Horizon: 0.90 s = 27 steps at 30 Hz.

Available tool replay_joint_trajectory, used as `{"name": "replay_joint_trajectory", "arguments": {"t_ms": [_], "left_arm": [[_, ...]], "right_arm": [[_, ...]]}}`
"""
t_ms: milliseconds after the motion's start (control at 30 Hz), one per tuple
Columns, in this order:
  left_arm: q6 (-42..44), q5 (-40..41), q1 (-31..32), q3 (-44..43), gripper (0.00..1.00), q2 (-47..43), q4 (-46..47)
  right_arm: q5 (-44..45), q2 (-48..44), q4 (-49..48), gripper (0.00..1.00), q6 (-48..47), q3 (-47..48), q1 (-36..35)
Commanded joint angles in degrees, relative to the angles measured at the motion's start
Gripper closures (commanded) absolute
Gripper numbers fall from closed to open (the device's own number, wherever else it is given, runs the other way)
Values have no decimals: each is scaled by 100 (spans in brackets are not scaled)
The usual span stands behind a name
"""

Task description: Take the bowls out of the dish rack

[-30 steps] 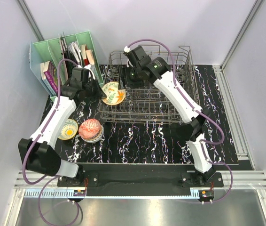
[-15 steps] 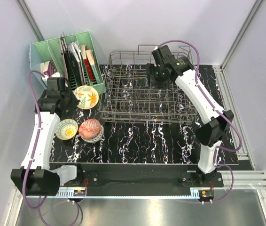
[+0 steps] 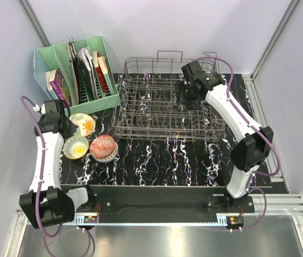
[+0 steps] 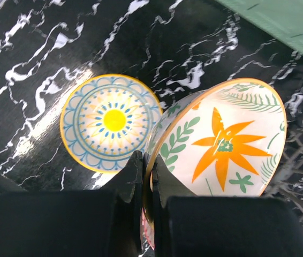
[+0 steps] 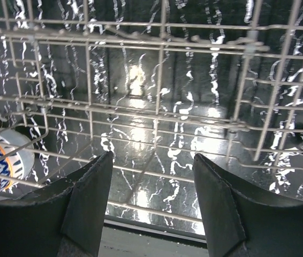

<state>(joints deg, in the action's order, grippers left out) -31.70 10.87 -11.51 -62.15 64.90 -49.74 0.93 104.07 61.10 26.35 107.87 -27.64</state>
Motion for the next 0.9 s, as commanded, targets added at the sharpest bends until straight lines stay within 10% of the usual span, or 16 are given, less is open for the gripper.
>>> {"name": "replay_joint_trajectory", "arguments": {"t_ms": [0, 867], "left_arm": [[-134, 126, -194, 334, 100, -311, 455], [-670, -270, -1336, 1838, 100, -374, 1343]], "right_arm": [[-67, -370, -283, 31, -130, -100, 188], [-330, -1108, -380, 31, -148, -1076, 461]]}}
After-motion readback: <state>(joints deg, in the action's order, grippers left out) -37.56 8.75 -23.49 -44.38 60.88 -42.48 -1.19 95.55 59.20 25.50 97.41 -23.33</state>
